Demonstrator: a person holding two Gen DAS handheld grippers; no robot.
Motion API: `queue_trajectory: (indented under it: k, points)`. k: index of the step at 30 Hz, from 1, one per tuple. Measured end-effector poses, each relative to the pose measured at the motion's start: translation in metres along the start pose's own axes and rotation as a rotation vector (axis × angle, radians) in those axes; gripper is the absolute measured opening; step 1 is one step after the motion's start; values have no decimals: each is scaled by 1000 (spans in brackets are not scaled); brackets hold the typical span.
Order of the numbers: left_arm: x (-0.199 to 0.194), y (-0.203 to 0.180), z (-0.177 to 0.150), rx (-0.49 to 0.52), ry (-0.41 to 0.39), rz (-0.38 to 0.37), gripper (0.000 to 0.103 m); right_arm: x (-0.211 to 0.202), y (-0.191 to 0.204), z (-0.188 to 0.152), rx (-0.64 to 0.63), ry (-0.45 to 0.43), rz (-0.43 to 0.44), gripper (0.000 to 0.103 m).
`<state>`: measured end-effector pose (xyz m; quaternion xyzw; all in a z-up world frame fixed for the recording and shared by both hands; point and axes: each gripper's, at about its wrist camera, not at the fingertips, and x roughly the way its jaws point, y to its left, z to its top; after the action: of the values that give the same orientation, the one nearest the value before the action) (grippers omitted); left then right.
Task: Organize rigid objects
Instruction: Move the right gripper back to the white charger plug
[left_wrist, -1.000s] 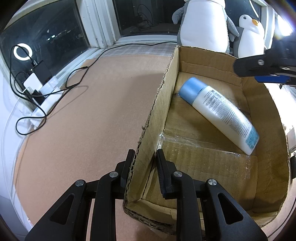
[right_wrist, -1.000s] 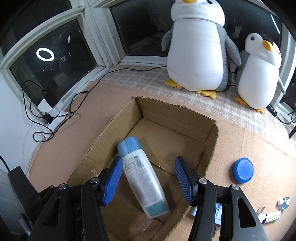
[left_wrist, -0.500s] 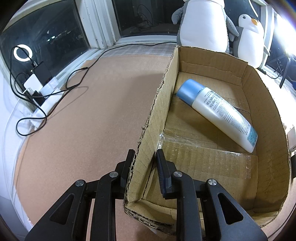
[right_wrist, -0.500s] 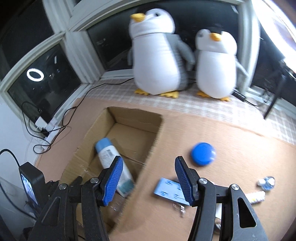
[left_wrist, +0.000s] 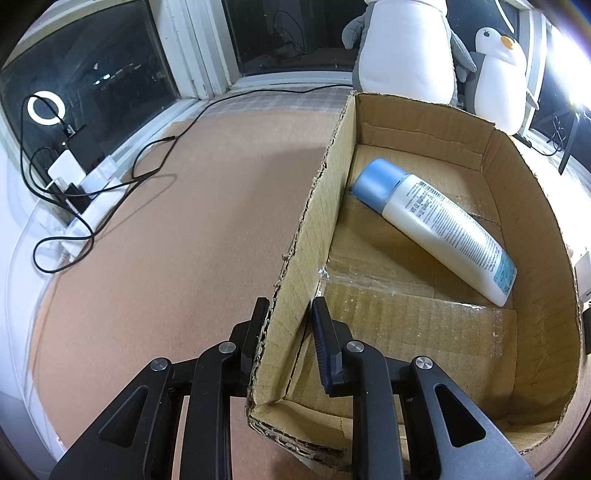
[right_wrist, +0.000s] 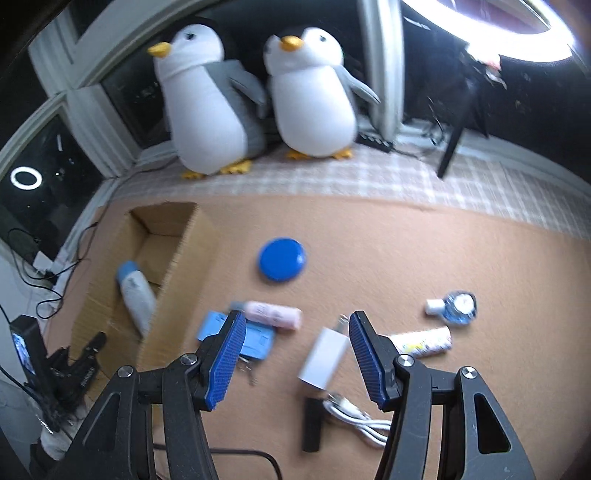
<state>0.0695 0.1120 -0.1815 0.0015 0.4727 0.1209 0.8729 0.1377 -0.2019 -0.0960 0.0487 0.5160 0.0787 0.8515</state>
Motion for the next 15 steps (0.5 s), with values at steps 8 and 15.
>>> queue_trajectory:
  k: [8,15]
  points:
    - [0,0,0,-1,0,1,22,30,-28,-10,84,113,9,54]
    - [0,0,0,0,0,0,21,45,-31,-12,101,151,6,54]
